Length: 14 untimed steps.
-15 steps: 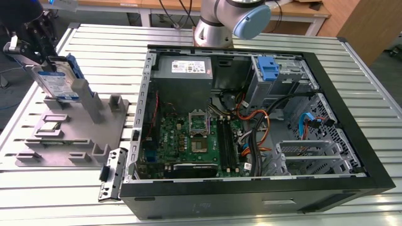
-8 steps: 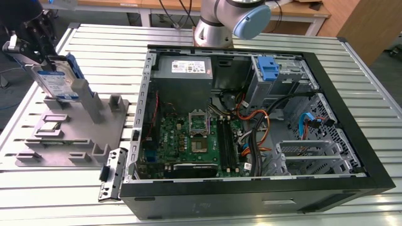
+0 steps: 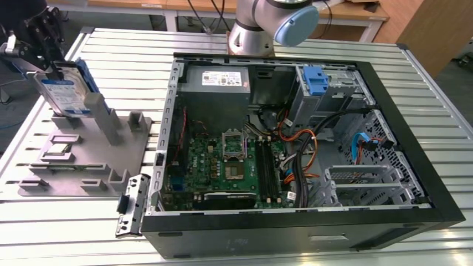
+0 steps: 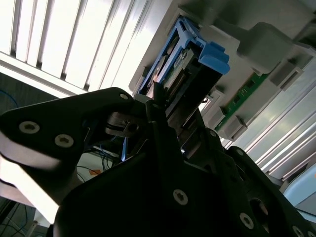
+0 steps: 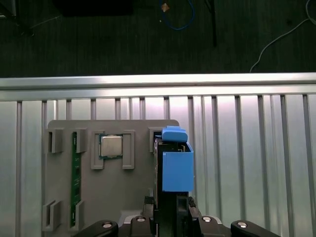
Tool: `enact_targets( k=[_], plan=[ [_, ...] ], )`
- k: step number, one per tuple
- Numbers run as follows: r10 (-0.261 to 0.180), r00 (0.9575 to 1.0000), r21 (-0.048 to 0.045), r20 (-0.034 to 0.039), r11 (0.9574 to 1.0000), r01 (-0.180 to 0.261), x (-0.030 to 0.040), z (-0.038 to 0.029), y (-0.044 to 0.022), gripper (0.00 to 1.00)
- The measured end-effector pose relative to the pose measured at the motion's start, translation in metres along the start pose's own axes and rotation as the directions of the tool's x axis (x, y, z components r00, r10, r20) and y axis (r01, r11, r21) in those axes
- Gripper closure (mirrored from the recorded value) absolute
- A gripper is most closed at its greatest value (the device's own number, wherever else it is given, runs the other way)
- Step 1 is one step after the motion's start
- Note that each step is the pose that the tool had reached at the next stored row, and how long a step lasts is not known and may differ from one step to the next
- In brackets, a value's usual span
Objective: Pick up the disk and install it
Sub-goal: 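Pick up the disk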
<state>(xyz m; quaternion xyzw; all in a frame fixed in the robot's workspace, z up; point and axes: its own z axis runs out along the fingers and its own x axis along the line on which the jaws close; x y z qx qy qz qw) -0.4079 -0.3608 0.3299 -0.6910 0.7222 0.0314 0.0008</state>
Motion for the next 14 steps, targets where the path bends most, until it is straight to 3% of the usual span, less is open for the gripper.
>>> enact_targets(
  k=[14],
  plan=[
    [0.0,1.0,0.0,0.0,1.0,0.0,-0.0001,-0.0023,0.0001,0.65]
  ],
)
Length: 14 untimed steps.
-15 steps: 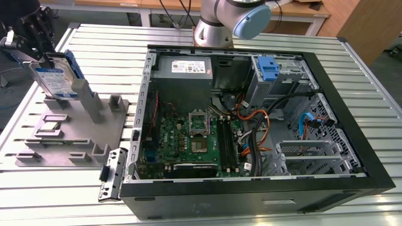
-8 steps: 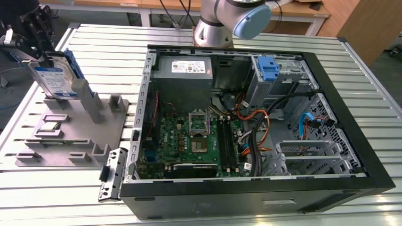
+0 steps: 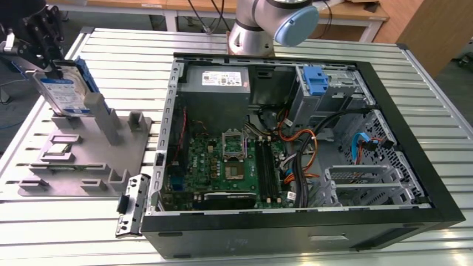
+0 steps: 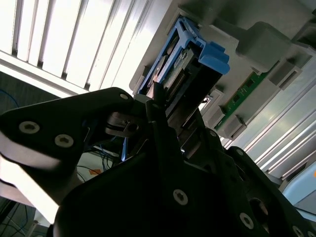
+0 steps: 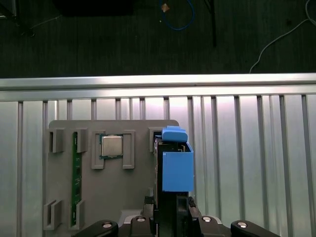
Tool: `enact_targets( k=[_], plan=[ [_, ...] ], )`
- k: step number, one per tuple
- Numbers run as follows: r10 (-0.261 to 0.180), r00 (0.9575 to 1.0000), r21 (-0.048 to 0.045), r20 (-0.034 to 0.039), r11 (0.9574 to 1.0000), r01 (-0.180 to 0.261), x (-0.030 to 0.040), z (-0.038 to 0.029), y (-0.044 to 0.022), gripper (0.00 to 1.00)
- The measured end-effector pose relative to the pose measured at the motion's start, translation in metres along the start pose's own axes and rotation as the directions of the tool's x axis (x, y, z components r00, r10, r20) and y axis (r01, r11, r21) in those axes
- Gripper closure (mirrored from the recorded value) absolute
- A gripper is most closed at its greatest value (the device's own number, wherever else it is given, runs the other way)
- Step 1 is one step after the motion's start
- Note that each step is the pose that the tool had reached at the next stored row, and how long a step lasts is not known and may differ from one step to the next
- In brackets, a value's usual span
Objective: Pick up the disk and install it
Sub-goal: 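Pick up the disk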
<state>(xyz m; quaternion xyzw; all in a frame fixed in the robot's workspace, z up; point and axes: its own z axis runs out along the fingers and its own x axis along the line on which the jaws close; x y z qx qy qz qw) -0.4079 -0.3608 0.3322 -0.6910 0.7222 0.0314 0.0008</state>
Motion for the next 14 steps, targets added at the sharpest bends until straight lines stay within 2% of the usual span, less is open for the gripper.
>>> enact_targets(
  k=[5,14],
  plan=[
    [0.0,1.0,-0.0001,-0.0001,1.0,0.0,-0.0001,-0.0028,0.0001,0.65],
    [0.0,1.0,0.0001,0.0,1.0,0.0,-0.0002,-0.0031,0.0001,0.65]
  ],
)
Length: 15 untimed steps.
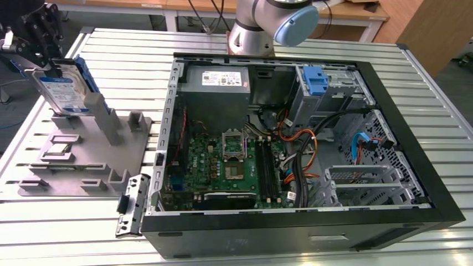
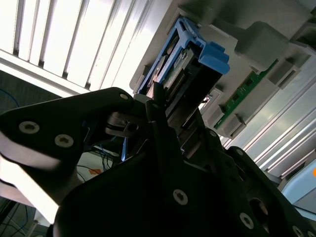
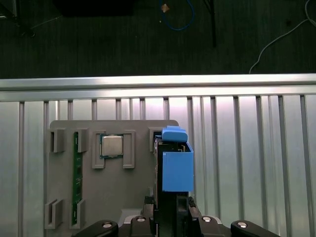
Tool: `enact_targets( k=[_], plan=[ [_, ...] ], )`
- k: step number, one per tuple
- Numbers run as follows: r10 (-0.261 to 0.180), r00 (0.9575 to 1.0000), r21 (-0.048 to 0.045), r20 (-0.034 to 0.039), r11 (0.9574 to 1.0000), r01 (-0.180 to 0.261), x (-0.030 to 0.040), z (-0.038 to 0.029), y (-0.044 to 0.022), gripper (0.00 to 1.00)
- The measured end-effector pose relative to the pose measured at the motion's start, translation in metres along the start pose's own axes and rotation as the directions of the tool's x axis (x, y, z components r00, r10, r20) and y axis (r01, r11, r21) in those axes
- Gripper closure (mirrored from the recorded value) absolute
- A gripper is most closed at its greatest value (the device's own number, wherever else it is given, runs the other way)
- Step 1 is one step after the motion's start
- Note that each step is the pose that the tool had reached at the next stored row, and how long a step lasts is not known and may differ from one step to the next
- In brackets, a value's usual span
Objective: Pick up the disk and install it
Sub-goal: 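Pick up the disk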
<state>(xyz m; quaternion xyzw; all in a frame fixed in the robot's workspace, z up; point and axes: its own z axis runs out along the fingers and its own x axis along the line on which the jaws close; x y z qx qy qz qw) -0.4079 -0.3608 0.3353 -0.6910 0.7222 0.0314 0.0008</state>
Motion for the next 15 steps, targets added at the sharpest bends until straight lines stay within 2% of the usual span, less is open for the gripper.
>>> enact_targets(
  k=[7,15],
  plan=[
    [0.0,1.0,0.0,0.0,1.0,0.0,0.0,-0.0002,0.0,0.65],
    [0.0,1.0,0.0001,0.0,1.0,0.0,-0.0003,-0.0073,0.0003,0.65]
  ],
)
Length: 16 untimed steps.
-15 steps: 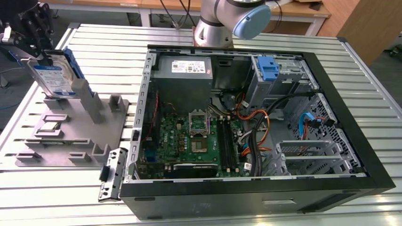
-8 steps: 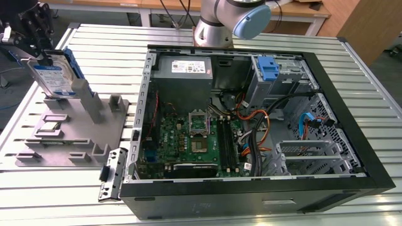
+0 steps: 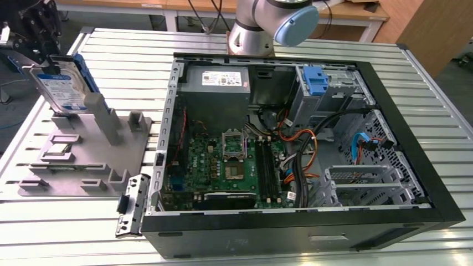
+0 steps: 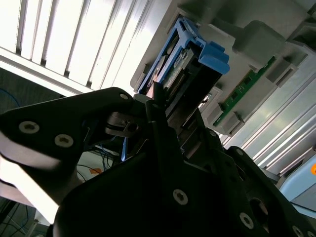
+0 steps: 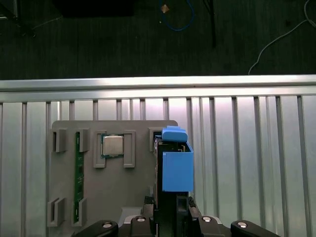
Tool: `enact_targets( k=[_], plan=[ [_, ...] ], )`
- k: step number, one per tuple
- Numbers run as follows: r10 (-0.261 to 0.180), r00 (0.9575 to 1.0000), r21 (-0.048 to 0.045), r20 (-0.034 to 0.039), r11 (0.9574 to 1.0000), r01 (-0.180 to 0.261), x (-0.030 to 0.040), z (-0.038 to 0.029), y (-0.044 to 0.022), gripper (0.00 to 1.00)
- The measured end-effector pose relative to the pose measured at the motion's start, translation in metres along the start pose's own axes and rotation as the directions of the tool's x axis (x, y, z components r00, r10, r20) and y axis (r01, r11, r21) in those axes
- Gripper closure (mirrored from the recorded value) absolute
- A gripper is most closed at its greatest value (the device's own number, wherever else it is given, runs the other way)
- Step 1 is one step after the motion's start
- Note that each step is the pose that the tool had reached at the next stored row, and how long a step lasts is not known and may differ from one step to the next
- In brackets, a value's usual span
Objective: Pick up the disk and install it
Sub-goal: 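Pick up the disk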
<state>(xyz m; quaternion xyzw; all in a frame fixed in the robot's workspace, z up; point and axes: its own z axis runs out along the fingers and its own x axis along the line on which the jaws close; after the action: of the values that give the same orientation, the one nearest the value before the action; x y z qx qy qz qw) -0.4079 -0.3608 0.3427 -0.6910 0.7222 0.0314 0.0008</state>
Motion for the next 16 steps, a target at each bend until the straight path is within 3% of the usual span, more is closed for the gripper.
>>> enact_targets(
  k=[16],
  plan=[
    [0.0,1.0,-0.0001,-0.0001,1.0,0.0,-0.0008,-0.0176,0.0008,0.65]
  ],
)
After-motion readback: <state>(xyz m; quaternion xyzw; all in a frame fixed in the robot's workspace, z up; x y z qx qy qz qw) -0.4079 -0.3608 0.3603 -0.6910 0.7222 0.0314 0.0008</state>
